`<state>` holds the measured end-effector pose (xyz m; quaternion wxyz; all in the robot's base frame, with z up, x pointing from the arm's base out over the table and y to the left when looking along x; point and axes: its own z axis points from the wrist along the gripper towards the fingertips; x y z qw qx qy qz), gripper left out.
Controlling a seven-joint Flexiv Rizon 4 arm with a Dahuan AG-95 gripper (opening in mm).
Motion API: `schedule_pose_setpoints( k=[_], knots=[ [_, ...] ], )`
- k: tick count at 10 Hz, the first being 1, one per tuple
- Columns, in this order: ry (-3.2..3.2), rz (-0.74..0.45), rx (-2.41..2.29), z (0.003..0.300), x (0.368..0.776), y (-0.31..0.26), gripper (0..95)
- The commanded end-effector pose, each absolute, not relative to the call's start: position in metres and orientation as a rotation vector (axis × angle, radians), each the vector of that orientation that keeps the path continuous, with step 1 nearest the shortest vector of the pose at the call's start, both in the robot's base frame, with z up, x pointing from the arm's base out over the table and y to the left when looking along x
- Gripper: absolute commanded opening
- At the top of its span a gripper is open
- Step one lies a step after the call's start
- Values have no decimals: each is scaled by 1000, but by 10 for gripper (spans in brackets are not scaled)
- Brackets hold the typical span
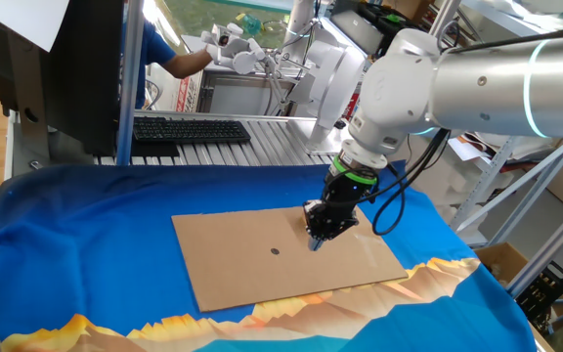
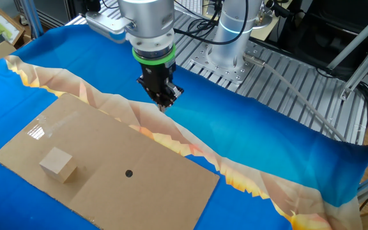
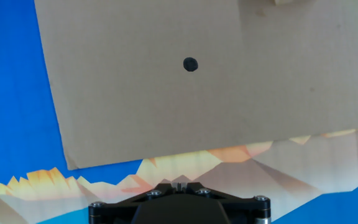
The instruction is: Use the gripper to push the small block from left to right
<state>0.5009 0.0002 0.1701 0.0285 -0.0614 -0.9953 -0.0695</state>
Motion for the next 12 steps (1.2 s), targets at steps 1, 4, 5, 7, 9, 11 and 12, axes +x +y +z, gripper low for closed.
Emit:
schedule_pose_setpoints(
  k=[1,4,5,7,9,11,12],
  knots=[
    [-3077,-199,-167,171,500,0,0],
    [-3099,-190,-100,174,502,-1,0],
    [-3106,-182,-79,179,513,-4,0],
    [-3108,-152,-54,188,541,-13,0],
    [-3128,-107,6,192,572,-27,0],
    [-3146,-96,89,194,597,-48,0],
    [-3174,-45,100,191,594,-53,0]
  ],
)
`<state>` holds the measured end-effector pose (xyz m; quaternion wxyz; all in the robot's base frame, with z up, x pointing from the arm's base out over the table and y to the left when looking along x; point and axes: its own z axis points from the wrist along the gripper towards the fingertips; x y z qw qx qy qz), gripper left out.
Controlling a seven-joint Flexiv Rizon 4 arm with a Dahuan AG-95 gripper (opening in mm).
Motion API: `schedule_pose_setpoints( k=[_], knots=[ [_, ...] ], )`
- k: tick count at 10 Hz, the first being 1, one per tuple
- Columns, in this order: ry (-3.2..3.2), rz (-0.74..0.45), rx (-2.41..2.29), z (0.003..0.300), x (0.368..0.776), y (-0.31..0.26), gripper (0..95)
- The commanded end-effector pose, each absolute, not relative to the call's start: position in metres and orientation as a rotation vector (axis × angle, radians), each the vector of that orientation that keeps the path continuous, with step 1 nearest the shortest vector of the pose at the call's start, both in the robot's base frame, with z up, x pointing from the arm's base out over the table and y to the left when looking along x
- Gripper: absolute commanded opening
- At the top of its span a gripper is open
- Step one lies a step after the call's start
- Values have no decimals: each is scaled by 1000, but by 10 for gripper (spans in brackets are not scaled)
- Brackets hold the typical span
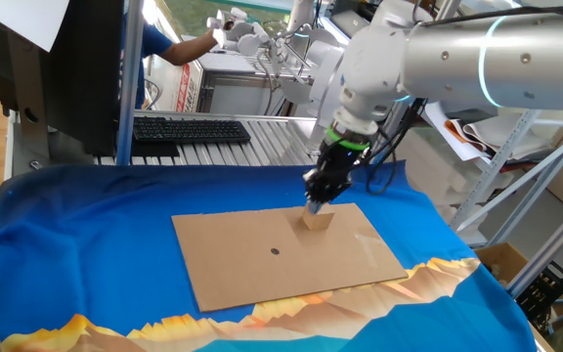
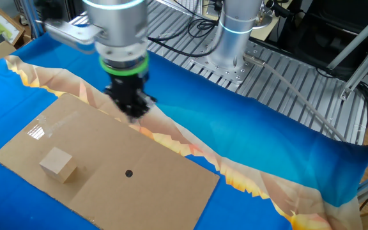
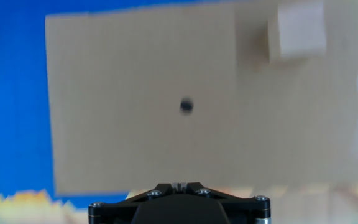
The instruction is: Use the gripper to push the small block from left to right
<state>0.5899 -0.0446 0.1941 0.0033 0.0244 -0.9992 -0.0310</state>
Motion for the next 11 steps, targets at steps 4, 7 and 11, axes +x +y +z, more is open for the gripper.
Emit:
schedule_pose_setpoints(
  k=[4,7,11],
  knots=[
    [-3119,-69,89,189,595,-58,0],
    [-3099,-111,40,189,595,-58,0],
    [-3112,-152,11,189,595,-58,0]
  ],
)
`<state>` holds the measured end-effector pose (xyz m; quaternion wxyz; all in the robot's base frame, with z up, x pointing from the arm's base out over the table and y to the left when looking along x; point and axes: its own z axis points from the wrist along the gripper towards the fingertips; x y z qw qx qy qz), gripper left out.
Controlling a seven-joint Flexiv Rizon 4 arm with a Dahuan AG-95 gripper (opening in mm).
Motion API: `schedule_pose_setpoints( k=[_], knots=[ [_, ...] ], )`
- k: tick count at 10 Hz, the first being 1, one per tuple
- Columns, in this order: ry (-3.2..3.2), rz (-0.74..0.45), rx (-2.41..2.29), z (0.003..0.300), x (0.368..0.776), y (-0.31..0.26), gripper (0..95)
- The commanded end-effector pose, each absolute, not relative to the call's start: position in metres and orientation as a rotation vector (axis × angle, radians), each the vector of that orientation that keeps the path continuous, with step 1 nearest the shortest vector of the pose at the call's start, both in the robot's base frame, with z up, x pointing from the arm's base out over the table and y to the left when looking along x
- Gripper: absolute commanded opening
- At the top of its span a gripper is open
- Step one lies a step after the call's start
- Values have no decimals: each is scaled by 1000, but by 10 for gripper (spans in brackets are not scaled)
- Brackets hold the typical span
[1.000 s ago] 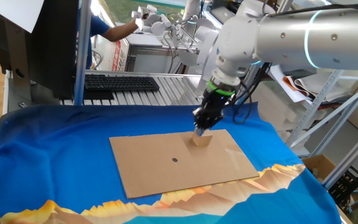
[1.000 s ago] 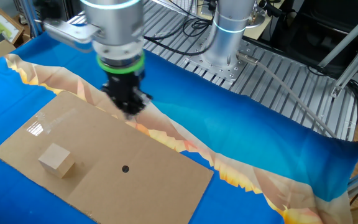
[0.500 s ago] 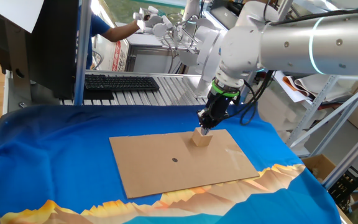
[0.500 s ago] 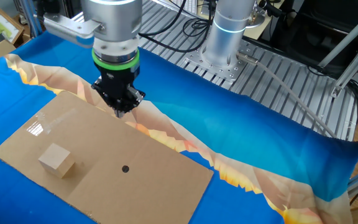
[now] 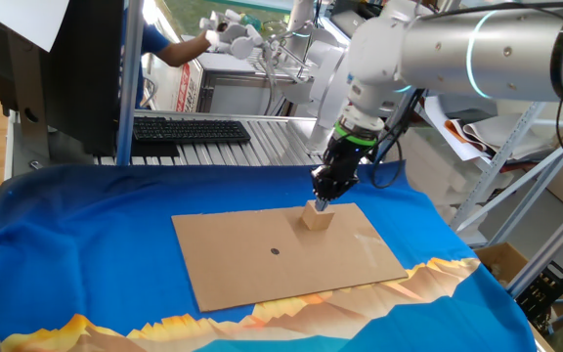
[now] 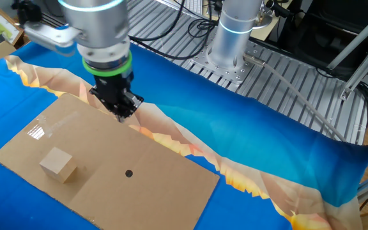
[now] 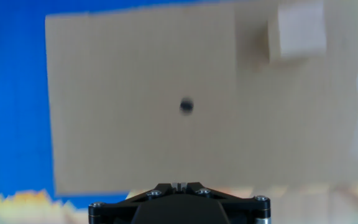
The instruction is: Use the gripper to push the small block from left to right
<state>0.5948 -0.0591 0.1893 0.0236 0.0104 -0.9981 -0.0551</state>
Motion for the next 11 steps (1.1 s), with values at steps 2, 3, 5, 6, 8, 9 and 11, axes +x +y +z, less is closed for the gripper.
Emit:
schedule_pose_setpoints(
  k=[2,3,5,6,8,9,11],
  knots=[
    [-3123,-162,-18,189,595,-58,0],
    [-3138,-158,-16,189,595,-58,0],
    [-3162,-142,-25,189,595,-58,0],
    [-3182,-44,-90,189,595,-58,0],
    [-3169,-62,-82,189,595,-58,0],
    [-3168,-87,-73,189,595,-58,0],
    [-3180,-122,-51,187,597,-59,0]
  ],
)
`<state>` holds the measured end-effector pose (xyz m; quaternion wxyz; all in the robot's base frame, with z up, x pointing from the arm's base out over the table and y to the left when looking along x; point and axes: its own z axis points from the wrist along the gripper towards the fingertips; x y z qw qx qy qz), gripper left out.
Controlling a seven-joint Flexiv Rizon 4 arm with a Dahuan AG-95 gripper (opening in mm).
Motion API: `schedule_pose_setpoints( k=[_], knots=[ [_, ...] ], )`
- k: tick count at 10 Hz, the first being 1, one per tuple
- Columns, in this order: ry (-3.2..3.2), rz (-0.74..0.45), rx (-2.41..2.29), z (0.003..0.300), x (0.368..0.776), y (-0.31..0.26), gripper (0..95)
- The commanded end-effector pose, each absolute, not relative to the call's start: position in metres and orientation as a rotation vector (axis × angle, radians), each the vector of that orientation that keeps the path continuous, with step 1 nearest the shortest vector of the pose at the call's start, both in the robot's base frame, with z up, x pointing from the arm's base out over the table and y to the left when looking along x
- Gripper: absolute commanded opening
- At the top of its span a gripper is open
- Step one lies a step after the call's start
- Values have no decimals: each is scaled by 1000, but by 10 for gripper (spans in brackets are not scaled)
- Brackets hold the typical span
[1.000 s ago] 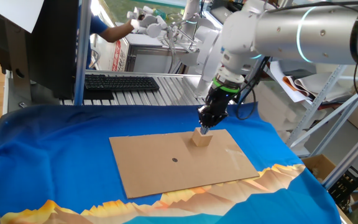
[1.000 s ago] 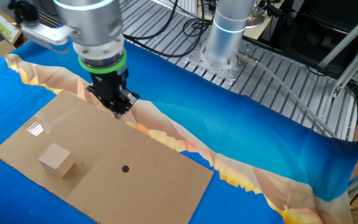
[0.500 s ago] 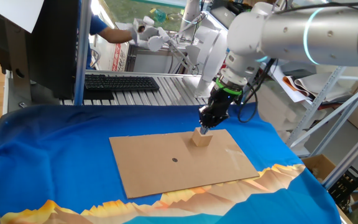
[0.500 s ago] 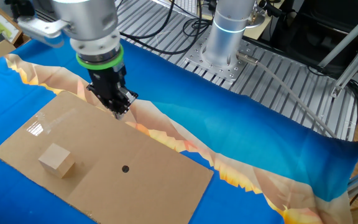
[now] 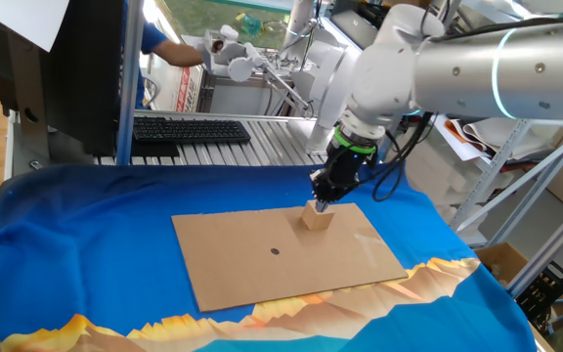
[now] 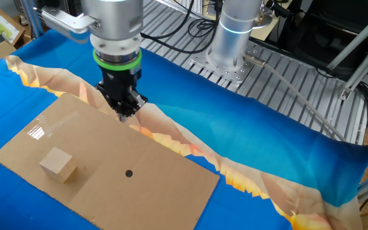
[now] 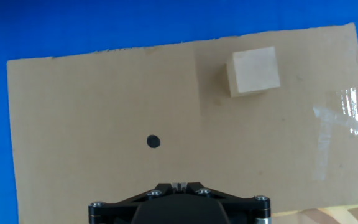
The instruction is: Use the gripper to push the small block from left to right
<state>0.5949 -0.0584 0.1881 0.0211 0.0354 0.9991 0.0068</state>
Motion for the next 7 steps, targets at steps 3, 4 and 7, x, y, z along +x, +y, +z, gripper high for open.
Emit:
schedule_pose_setpoints(
  k=[3,4,7],
  knots=[
    [3070,119,-5,178,634,-78,0],
    [3069,118,-43,177,652,-92,0],
    [3085,57,-105,185,706,-113,0]
  ],
)
